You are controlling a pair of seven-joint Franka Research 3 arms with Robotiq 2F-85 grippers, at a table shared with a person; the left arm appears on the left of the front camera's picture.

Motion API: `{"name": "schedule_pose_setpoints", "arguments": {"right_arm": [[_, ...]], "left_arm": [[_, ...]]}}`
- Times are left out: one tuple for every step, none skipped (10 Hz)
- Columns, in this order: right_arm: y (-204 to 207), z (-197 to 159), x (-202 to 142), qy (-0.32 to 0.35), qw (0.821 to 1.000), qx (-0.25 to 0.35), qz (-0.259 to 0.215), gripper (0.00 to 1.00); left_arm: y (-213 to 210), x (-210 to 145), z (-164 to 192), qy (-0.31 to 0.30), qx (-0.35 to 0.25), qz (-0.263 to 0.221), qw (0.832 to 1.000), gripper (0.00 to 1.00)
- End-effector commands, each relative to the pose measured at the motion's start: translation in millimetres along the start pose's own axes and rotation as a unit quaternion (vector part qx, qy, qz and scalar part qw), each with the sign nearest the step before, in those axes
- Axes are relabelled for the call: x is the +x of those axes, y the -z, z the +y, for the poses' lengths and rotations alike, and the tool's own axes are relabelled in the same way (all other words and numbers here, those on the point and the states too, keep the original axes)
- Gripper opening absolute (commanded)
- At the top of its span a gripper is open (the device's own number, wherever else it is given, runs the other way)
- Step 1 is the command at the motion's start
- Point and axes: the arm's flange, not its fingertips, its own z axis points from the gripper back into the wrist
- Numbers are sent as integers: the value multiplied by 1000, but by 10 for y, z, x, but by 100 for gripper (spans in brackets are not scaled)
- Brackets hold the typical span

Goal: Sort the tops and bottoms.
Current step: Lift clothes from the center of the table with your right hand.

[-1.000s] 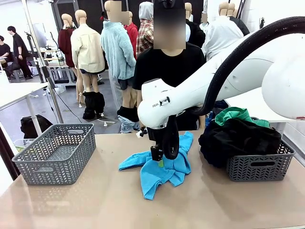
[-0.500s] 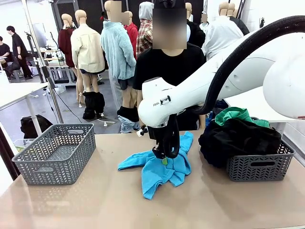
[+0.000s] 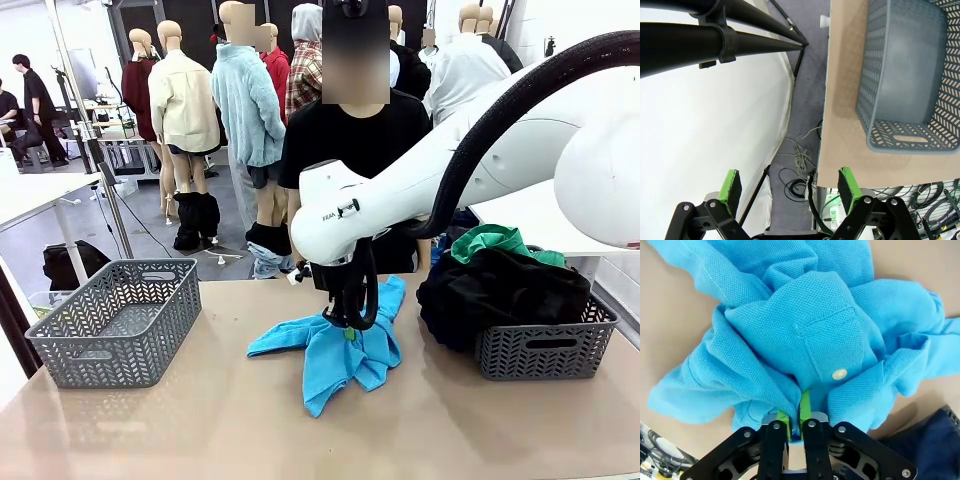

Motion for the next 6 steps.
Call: {"name": "schedule_pose_setpoints", "arguments": {"right_arm": [[-121,-43,-225,-20,999,-23,-15,0],[-357,-104,-375,-23,998,-45,-24,0],[-761,-171,-598,-48,996,-59,-47,0],[-1159,-185,-743,-79,991,-85,-60,0],[-1600,-245,-849,-92,988,-107,-68,0],[-2046,-233,-941,-108,984,-122,-72,0]], "left_arm": [[-20,1,-5,-7,-6,-2,1000,100],[-20,1,-5,-7,-6,-2,1000,100],[-20,1,-5,-7,-6,-2,1000,100],[-20,1,-5,-7,-6,-2,1000,100],[-20,1,-5,-7,-6,-2,1000,100],[-20,1,-5,-7,-6,-2,1000,100]]}}
